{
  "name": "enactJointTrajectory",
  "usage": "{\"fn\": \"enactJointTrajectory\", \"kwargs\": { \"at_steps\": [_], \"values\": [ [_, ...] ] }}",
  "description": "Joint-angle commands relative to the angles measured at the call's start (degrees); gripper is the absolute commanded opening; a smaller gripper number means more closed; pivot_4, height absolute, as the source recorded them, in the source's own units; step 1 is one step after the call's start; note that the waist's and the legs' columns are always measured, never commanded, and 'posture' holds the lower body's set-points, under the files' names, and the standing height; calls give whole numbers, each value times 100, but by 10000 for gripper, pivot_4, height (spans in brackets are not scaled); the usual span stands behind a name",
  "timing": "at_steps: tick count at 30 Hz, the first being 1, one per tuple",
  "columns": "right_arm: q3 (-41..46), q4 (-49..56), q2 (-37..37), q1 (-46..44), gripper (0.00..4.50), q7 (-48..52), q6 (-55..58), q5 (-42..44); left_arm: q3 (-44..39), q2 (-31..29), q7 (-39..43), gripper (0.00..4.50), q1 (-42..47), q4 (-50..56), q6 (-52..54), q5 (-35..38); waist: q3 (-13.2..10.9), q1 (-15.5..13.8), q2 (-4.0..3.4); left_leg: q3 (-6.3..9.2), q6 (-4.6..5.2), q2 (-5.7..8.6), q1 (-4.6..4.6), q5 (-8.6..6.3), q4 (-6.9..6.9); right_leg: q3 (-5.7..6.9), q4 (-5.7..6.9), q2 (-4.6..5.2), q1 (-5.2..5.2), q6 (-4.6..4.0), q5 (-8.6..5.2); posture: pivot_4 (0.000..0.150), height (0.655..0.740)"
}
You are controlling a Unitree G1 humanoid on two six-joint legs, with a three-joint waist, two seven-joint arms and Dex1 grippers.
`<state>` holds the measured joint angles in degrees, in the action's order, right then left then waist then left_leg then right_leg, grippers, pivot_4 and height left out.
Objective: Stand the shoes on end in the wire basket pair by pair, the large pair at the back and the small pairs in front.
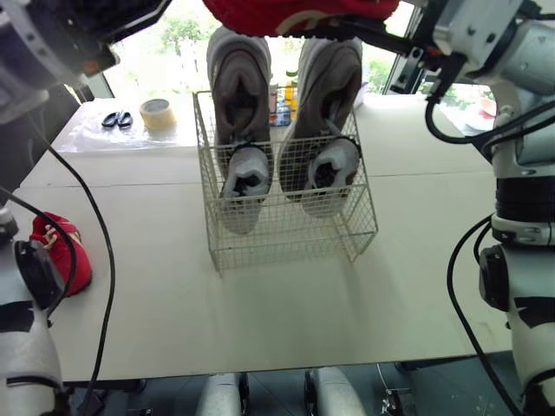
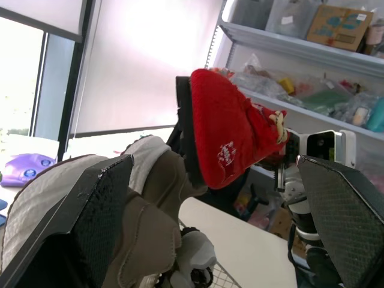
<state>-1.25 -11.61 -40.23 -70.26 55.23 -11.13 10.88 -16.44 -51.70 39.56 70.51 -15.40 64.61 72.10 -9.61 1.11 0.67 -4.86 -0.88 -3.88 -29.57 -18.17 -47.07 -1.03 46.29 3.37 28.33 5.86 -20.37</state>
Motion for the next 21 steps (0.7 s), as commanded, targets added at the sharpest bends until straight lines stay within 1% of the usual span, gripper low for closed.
{"fn": "enactJointTrajectory", "kwargs": {
  "at_steps": [1,9,16,20,21],
  "values": [
    [225,187,13,-173,7273,-103,-47,92,-128,16,224,45000,196,50,-70,-188,0,-1,0,-1,0,0,0,0,0,0,0,0,0,0,0,1500,6609],
    [110,305,76,-98,7273,-67,-136,3,-65,228,649,45000,556,-223,89,-430,0,-1,0,0,0,0,1,0,0,0,0,0,-1,0,0,1500,6609],
    [42,614,250,42,7273,-86,-123,23,216,528,1114,45000,842,-704,23,-1017,0,-8,0,1,0,0,2,0,0,1,2,0,-3,1,0,1500,6609],
    [0,724,323,81,7273,-65,-186,-33,451,643,1538,45000,976,-928,85,-1314,0,-7,0,1,0,1,1,0,0,1,1,-1,-2,1,0,1500,6609],
    [-10,736,326,85,7160,-58,-211,-58,483,669,1619,42401,1010,-990,112,-1373,0,-2,0,0,0,1,1,0,0,1,1,-1,-2,1,0,1500,6609]
  ]
}}
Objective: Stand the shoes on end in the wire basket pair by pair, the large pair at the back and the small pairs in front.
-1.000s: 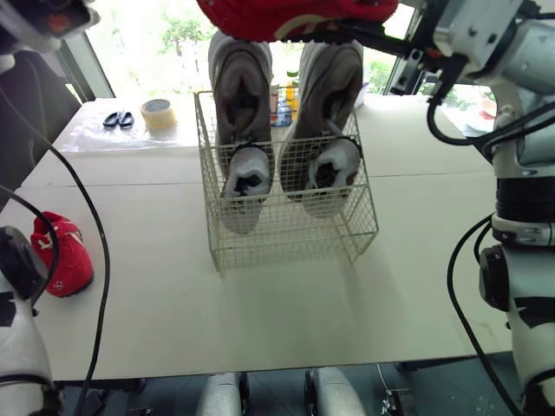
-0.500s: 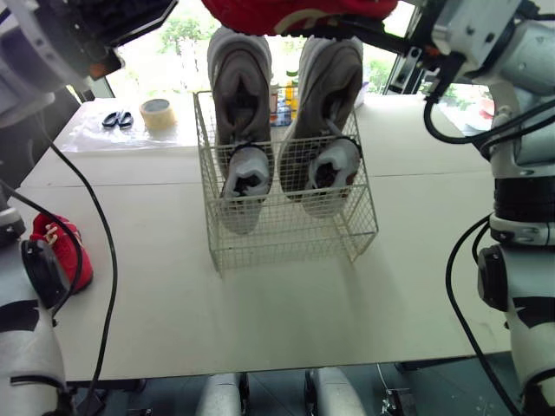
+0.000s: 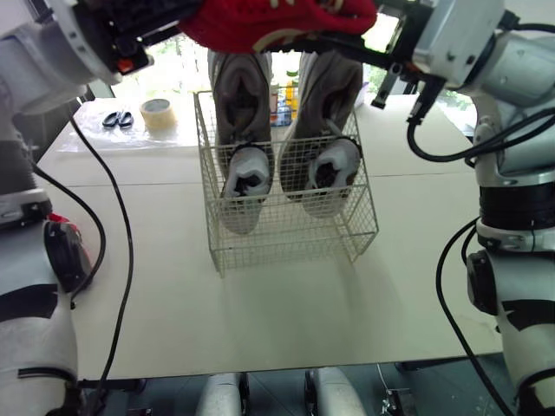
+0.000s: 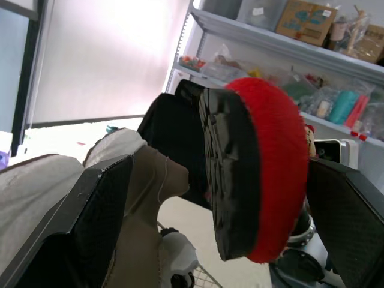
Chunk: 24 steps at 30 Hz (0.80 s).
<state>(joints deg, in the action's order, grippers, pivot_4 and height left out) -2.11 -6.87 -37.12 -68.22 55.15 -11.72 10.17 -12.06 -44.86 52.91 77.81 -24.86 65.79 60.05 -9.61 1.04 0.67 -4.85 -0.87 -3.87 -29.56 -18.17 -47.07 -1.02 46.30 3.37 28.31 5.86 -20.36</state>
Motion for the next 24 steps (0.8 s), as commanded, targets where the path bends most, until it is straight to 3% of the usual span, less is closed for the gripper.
{"fn": "enactJointTrajectory", "kwargs": {
  "at_steps": [1,3,5,9,11,14,19,22,24],
  "values": [
    [65,272,6,-113,7130,-44,-185,-23,51,-10,410,39187,300,-93,61,-175,0,11,0,-1,0,0,-1,0,0,-1,0,0,2,0,0,1500,6609],
    [59,288,-6,-93,7130,-44,-222,-67,56,-18,546,31488,320,-157,107,-253,0,14,0,-1,0,-1,0,0,1,-1,0,0,2,0,0,1500,6609],
    [60,301,-6,-70,7130,-42,-234,-90,37,-43,646,20118,309,-190,138,-320,0,16,0,0,0,-1,1,0,2,0,0,-1,2,0,0,1500,6609],
    [81,341,-16,-11,7130,-37,-150,-77,-85,-33,575,2581,255,-196,205,-411,0,17,0,1,0,-2,1,0,2,0,1,-1,3,0,0,1500,6609],
    [113,352,-36,21,7130,-48,-4,-34,-229,21,410,2394,232,-180,234,-388,0,14,0,3,0,-2,1,0,2,-1,1,-1,3,0,0,1500,6609],
    [266,461,-71,119,18872,-72,543,249,-542,137,117,2394,174,-45,389,-189,0,3,0,11,0,-2,1,0,2,0,1,0,0,0,0,1500,6609],
    [1568,958,40,631,44487,-1146,2974,1999,-1812,630,-1381,2394,-87,818,728,892,-1,-29,4,26,-1,-4,-1,1,-1,8,1,13,-8,0,0,1500,6609],
    [2470,1447,668,1054,44487,-2433,4473,4106,-2418,1178,-2705,2394,-143,1364,509,1787,1,-27,6,29,-1,-9,-1,1,-3,10,2,24,-12,2,1,1500,6609],
    [2789,1738,1391,1285,44487,-3453,4888,5550,-2635,1755,-3488,2394,-241,1783,28,2294,6,-27,6,36,-2,-15,12,2,-4,16,4,27,-29,2,1,1500,6609]
  ]
}}
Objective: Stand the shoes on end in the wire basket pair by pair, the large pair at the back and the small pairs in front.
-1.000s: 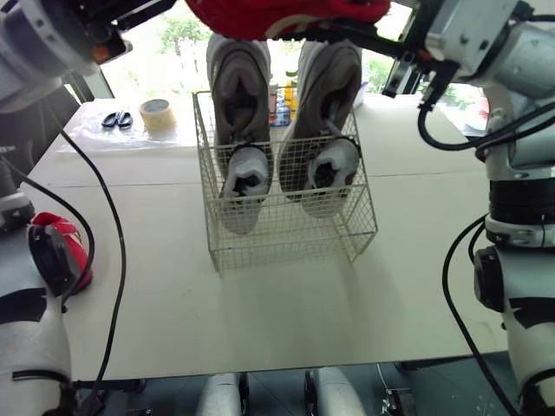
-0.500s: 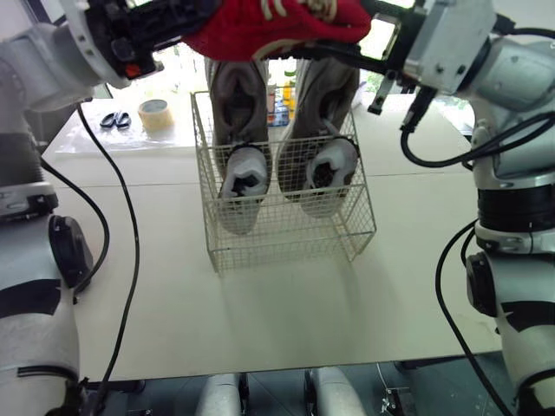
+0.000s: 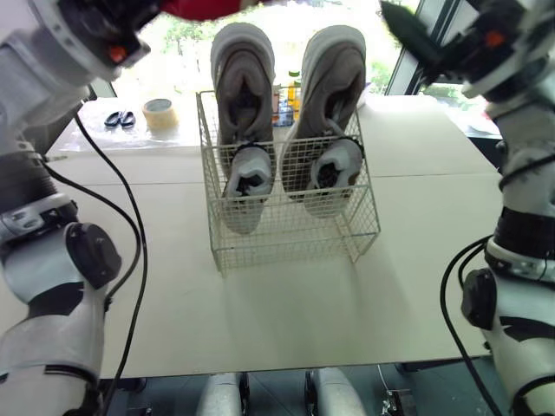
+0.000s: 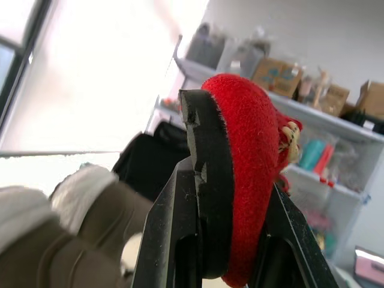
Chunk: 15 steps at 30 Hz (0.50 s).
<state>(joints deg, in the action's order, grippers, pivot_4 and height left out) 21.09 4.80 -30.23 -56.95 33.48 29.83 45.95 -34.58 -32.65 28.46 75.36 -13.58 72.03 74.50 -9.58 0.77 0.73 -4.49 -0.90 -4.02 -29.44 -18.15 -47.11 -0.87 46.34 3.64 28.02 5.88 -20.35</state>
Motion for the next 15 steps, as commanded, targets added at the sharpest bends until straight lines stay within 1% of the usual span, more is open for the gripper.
{"fn": "enactJointTrajectory", "kwargs": {
  "at_steps": [1,3,4,7,9,15],
  "values": [
    [532,664,1013,211,44487,-1687,777,2389,-383,765,-1231,2394,-91,891,-814,937,4,8,0,1,-1,0,4,1,-2,0,5,0,-2,0,0,1500,6609],
    [450,852,1594,294,44487,-2311,766,2930,-294,1265,-1516,2394,-303,1333,-1300,1015,5,15,-3,-1,-9,2,7,5,-3,-2,17,-2,0,0,0,1500,6609],
    [329,944,1840,304,44487,-2512,731,3020,-225,1489,-1598,2394,-420,1526,-1530,1021,5,14,-3,-4,-11,13,7,6,-3,-3,20,-4,4,0,0,1500,6609],
    [17,1108,2326,204,44487,-2826,560,3128,-5,1908,-1710,2394,-742,1860,-1976,1089,5,16,-3,-4,-11,17,-4,6,-3,-4,22,-10,16,0,0,1500,6609],
    [-141,1143,2493,102,44487,-2881,434,3115,147,2046,-1728,2394,-953,1992,-2155,1140,5,18,-3,-4,-6,18,-10,4,-1,-4,15,-14,20,0,0,1500,6609],
    [-438,1004,2494,-153,44487,-2684,186,2840,607,2144,-1864,2394,-1436,2330,-2361,1479,5,0,-2,-1,27,20,-11,-15,0,-1,3,-20,10,0,0,1500,6609]
  ]
}}
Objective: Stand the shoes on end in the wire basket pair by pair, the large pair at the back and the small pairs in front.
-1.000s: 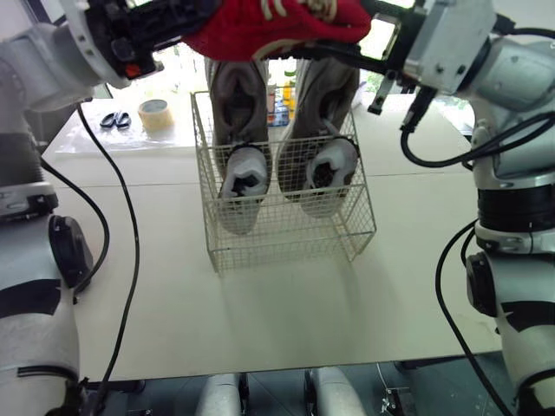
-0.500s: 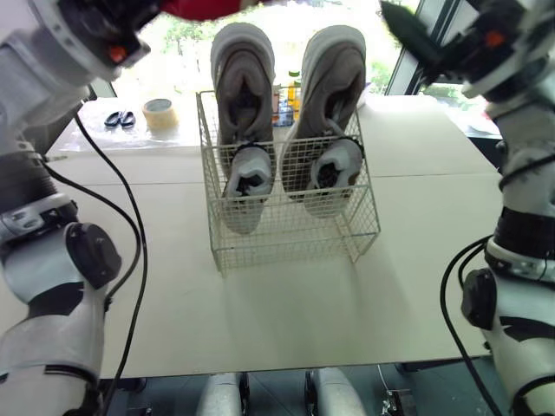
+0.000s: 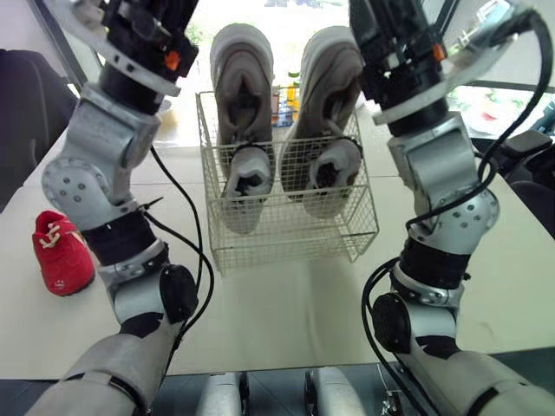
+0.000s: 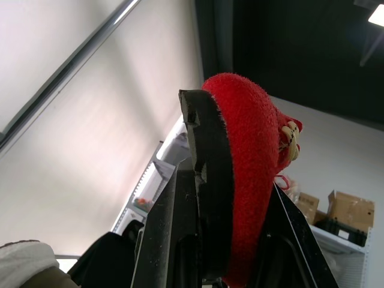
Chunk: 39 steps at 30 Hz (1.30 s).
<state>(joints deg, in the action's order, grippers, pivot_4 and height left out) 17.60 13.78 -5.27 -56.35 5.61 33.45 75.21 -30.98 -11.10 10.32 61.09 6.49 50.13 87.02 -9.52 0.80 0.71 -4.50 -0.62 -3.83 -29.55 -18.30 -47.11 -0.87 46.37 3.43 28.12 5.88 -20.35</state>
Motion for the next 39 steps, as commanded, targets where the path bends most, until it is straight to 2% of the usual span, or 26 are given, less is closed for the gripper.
{"fn": "enactJointTrajectory", "kwargs": {
  "at_steps": [1,11,22,32,35,39],
  "values": [
    [-120,90,-4,-249,44487,120,-210,-109,308,-12,-74,2394,-65,362,-211,257,0,-3,0,0,0,0,0,0,0,2,-3,-1,-3,0,0,1500,6609],
    [-367,32,51,-598,44487,204,-403,-300,854,-39,-161,2394,-557,521,-568,304,0,15,0,0,2,-1,1,-1,1,2,-8,-9,-5,-1,0,1500,6609],
    [-492,97,-27,-592,44487,211,-294,-232,826,-509,165,2394,-675,-44,-656,497,-1,5,2,1,3,-2,-4,-2,3,5,-17,-13,-6,-2,-1,1500,6609],
    [-504,188,-55,-588,44487,39,-337,-276,1212,-707,580,2394,-952,218,-431,318,-1,11,2,1,4,-3,-2,-2,6,5,-19,-13,-6,-2,-1,1500,6609],
    [-510,236,-73,-572,36046,6,-339,-283,1223,-695,562,2394,-966,230,-509,288,-1,9,2,0,4,-3,-3,-2,6,5,-21,-13,-6,-3,-2,1500,6609],
    [-540,325,-102,-539,16798,-39,-310,-277,1246,-728,594,2394,-981,239,-559,187,-1,14,2,1,5,-3,-2,-3,6,5,-21,-13,-6,-3,-2,1500,6609]
  ]
}}
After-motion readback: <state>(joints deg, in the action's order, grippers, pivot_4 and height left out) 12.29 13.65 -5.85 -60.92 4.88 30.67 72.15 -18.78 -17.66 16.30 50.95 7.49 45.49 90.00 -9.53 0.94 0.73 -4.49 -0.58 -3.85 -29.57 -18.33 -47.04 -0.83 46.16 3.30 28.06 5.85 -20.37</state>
